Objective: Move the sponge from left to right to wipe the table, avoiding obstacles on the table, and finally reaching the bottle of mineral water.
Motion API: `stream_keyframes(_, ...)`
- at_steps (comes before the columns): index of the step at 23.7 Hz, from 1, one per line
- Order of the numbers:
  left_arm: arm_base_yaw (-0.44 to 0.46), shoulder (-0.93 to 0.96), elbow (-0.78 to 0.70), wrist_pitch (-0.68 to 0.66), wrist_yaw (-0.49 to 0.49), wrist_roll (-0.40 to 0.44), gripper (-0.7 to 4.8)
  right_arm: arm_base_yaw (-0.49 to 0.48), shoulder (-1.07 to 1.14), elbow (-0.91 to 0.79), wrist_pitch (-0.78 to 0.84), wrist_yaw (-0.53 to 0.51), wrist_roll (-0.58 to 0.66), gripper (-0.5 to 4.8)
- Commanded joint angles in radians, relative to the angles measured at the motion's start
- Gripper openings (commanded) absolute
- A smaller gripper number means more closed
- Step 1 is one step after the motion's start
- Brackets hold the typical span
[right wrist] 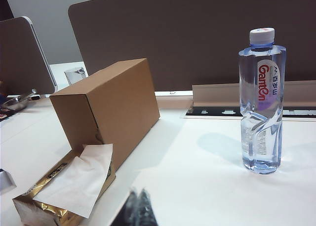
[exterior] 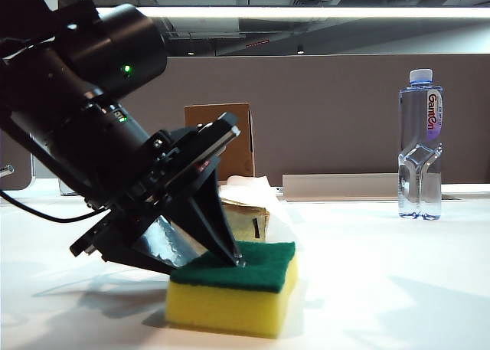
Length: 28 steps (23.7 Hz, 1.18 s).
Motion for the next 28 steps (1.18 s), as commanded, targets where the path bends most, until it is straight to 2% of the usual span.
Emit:
stream_keyframes(1, -0.002, 0.003, -0.002, -0.048, -0.001, -0.005, 1.31, 0.000, 0.000, 0.004, 0.017, -0.002, 0.001, -0.01)
stream_keyframes(7, -0.002, 0.001, -0.002, -0.055, -0.001, -0.006, 1.32, 0.001, 0.000, 0.004, 0.018, -0.002, 0.002, -0.01)
stream_keyframes(11, -0.002, -0.016, -0.002, -0.060, -0.004, -0.019, 1.89, 0.001, 0.000, 0.004, 0.018, -0.004, 0.001, -0.01)
stream_keyframes(24, 0.003, -0.072, -0.001, -0.066, -0.008, -0.023, 1.89, 0.001, 0.000, 0.004, 0.021, -0.005, 0.002, 0.00)
stream_keyframes(26, 0.003, -0.080, 0.000, -0.067, -0.008, -0.023, 1.89, 0.001, 0.000, 0.004, 0.024, -0.006, 0.002, 0.12)
stream_keyframes(28, 0.003, -0.092, 0.002, -0.071, -0.009, -0.023, 2.10, 0.001, 0.000, 0.005, 0.025, -0.018, 0.011, 0.53)
